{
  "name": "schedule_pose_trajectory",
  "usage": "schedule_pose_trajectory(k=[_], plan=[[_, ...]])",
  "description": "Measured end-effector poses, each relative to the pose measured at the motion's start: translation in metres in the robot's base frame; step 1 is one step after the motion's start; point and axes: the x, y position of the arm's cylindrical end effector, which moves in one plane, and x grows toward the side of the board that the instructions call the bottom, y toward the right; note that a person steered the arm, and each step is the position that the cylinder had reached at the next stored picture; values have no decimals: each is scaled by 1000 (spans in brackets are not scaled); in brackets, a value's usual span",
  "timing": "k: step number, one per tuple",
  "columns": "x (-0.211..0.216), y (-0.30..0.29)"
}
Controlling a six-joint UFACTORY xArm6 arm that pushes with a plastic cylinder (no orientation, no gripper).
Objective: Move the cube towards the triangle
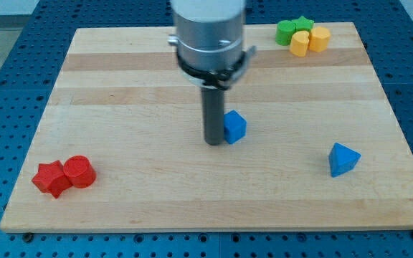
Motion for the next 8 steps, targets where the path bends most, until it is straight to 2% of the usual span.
schedule_pose_trajectory(k=[1, 2, 3, 4, 5, 6, 7, 8], plan=[[0, -13], [-25, -72], [-65, -69], [-49, -27], [-6, 22], [19, 45], [14, 10], [-17, -16]])
